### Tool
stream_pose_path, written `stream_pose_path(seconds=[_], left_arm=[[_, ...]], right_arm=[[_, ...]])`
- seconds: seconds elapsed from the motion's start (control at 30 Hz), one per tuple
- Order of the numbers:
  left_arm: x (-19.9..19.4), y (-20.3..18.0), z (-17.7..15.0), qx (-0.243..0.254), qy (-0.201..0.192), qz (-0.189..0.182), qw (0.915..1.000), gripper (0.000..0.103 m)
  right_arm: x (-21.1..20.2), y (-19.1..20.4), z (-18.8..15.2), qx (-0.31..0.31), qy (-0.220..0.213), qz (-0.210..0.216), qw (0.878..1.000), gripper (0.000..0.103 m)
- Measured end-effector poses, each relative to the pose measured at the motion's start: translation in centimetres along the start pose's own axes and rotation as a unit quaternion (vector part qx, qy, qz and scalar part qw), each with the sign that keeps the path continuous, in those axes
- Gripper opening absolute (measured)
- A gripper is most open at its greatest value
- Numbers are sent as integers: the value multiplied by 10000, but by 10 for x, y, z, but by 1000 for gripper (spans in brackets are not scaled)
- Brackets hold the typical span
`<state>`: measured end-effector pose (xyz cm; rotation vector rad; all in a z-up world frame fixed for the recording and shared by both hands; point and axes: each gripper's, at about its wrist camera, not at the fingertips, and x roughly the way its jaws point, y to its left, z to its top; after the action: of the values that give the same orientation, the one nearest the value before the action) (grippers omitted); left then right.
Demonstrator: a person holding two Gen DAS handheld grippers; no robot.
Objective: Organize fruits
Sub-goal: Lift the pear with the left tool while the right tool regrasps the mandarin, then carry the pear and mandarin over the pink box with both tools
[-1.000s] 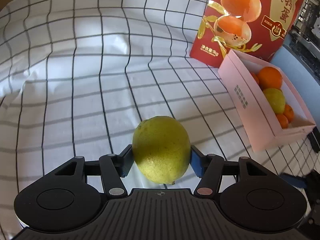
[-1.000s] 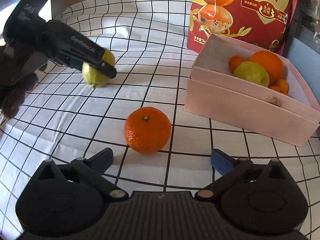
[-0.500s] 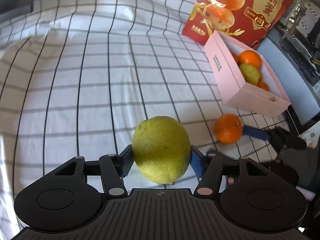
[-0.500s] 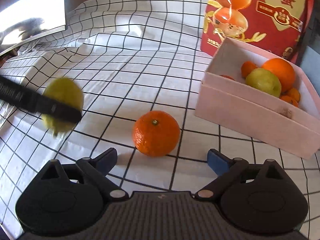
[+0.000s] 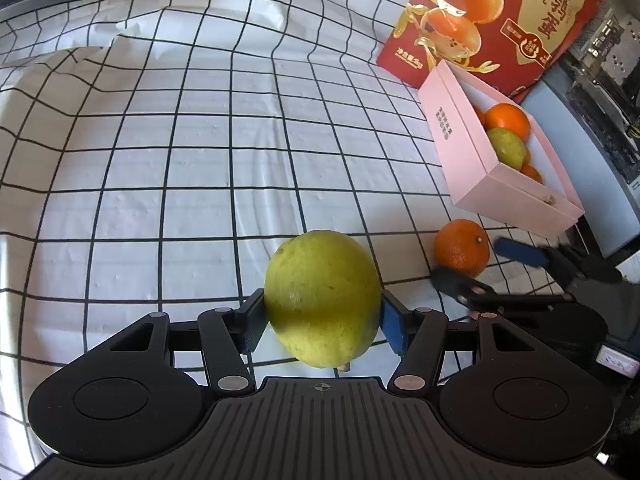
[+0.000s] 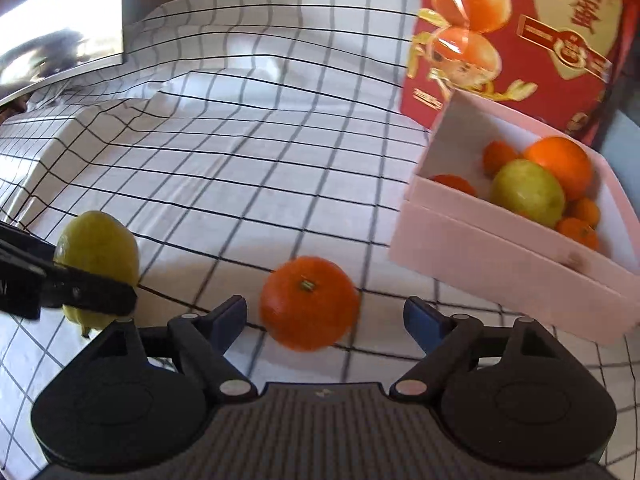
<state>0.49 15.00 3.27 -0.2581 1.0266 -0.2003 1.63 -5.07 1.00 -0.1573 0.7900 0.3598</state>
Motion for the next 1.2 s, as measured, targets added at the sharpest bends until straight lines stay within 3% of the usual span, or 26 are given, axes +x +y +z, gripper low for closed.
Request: stream_pose_path(seconds=[0.33,0.63,0.73,0.83,0.9,1.2], left_arm=[[3,-6,1,135,-30,138,9998,64],[1,-4,0,136,-57,136,9998,64],[0,-4,-1,114,-67,118,9998,64],[-1,-2,-1,74,-85,87,9999,64],[-1,-2,-2,59,-99,64,9999,64],[0,-8,-6,316,-396,40,9987,64]], right_arm=[[-27,-18,-28,346,83,-220,9991,87],[-26,-1,-12,284,-51,37,9996,86],[-15,6,-3,220,-56,37,9997,82],[-6,8,3,206,50,121,9997,64],[-3,10,5,127,134,119,9998,47],[-18,-5,-8,359,237,59,9991,47]])
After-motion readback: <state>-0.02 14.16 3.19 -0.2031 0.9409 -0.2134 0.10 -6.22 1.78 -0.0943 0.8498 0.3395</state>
